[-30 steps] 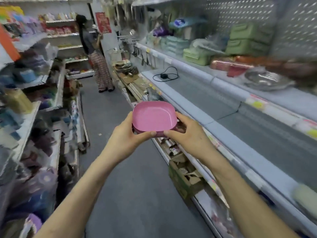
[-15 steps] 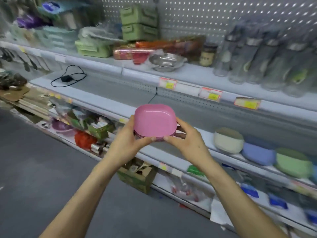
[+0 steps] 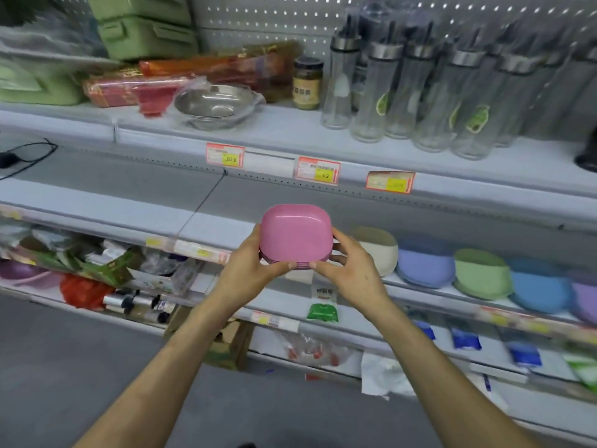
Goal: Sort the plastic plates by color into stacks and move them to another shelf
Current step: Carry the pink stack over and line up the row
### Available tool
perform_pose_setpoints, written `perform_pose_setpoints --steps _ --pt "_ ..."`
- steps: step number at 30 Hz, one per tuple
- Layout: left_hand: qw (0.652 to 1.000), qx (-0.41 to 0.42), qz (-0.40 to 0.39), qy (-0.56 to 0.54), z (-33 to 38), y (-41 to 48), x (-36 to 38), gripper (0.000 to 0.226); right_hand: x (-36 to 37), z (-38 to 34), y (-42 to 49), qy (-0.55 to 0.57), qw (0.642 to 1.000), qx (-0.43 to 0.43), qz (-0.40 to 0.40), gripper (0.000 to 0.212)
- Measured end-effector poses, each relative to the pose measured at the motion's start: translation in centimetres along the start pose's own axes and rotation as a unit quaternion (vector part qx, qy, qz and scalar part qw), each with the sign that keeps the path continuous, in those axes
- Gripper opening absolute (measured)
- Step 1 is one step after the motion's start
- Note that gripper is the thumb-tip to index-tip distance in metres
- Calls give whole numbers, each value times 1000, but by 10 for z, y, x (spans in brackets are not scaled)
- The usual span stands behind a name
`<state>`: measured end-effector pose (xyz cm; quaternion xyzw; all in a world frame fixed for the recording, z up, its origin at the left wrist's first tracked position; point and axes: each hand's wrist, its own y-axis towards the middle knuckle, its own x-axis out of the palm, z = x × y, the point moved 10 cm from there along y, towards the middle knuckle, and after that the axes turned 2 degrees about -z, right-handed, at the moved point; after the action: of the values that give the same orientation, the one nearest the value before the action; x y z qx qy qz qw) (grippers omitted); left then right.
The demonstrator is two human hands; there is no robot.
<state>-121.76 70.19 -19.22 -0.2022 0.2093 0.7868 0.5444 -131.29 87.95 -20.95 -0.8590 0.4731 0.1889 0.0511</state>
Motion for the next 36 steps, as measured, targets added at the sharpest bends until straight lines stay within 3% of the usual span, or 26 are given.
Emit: perform_pose_setpoints --steps 16,36 --pt "993 12 -91 -69 -83 107 65 86 0 90 56 -8 990 93 101 68" --pt "990 -4 -116 -82 -127 134 112 91 0 132 79 -92 980 157 82 66"
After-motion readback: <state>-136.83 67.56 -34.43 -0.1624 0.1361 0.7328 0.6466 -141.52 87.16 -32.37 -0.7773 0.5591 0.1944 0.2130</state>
